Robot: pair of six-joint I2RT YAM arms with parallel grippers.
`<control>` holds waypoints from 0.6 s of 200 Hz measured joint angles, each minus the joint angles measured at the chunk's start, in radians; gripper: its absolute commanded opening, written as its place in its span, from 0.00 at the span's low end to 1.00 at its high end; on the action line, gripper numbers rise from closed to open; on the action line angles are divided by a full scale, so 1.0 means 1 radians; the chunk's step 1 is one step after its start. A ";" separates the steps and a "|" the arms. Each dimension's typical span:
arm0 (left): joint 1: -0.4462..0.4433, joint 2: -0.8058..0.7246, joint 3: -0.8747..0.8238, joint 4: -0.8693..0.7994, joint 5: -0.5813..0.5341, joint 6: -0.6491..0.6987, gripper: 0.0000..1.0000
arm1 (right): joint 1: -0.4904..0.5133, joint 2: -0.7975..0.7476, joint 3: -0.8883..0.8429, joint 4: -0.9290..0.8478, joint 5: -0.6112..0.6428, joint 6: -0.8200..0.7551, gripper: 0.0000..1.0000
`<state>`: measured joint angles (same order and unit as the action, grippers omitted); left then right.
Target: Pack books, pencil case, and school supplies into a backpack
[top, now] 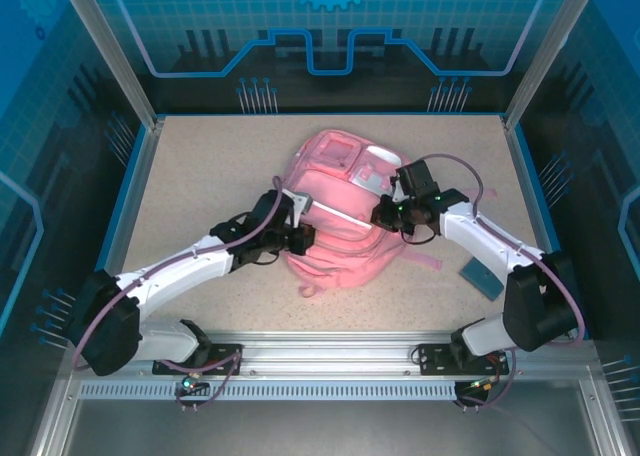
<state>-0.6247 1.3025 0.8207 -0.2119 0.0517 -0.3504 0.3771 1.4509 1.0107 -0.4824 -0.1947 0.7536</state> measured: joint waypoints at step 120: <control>0.034 0.040 -0.033 0.113 0.082 0.035 0.00 | -0.073 0.068 0.190 -0.063 0.100 -0.142 0.74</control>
<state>-0.5907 1.3422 0.7879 -0.0986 0.1333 -0.3153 0.3042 1.5192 1.2011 -0.5453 -0.0948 0.6117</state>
